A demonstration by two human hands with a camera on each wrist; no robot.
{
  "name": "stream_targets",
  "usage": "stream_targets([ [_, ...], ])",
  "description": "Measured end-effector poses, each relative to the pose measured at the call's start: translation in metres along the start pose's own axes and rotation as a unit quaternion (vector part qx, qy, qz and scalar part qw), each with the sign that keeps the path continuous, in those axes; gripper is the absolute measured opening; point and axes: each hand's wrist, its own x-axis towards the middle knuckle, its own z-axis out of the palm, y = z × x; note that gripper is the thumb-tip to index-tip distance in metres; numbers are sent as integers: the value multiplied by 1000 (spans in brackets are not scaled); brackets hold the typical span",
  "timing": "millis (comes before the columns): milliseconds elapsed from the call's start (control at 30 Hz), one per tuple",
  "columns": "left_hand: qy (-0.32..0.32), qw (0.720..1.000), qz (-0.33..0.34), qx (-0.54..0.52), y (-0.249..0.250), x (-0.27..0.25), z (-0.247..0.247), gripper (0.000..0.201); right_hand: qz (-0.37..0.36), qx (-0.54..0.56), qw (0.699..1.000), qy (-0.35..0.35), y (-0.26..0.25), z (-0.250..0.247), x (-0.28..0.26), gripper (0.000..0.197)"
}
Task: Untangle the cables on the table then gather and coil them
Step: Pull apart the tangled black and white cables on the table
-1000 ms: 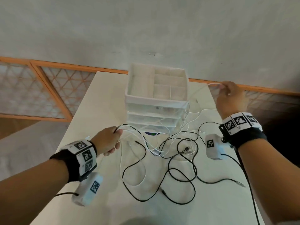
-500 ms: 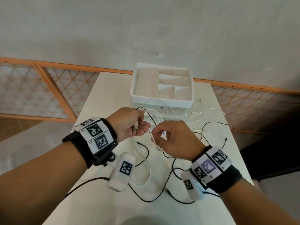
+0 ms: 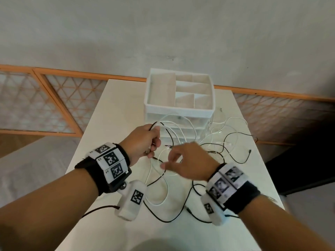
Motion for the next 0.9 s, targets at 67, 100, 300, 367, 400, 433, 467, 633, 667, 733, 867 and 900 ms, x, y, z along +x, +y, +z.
stream_targets([
  [67,12,999,14,51,-4,1,-2,27,71,-82,992,-59,12,38,8,45],
  [100,16,997,21,77,-6,1,-4,27,102,-90,988,-70,18,53,12,46],
  [300,0,997,-27,75,-19,-1,-14,18,171,-85,982,-14,28,109,41,46],
  [367,-11,999,-35,37,-21,-3,-14,19,188,-86,978,-8,30,121,48,35],
  [400,-9,999,-28,22,-23,-3,-14,20,186,-90,978,-9,30,124,49,27],
  [433,-4,1000,-14,16,-25,-2,-16,21,175,-91,980,-6,27,124,48,23],
  [467,2,1000,3,19,-27,-1,-19,22,159,-87,983,2,23,119,46,24],
  [633,12,990,85,114,-31,7,-27,27,-4,21,995,102,5,46,34,23],
  [667,-6,988,99,114,-30,7,-25,28,-37,51,990,125,1,29,29,20],
  [733,-43,985,122,113,-27,6,-19,25,-71,88,981,159,-7,-1,18,18],
  [867,-78,986,108,99,-24,7,-19,25,-35,142,969,197,-1,-41,6,15],
  [900,-95,988,94,82,-23,7,-21,25,-20,141,971,194,4,-44,3,15],
])
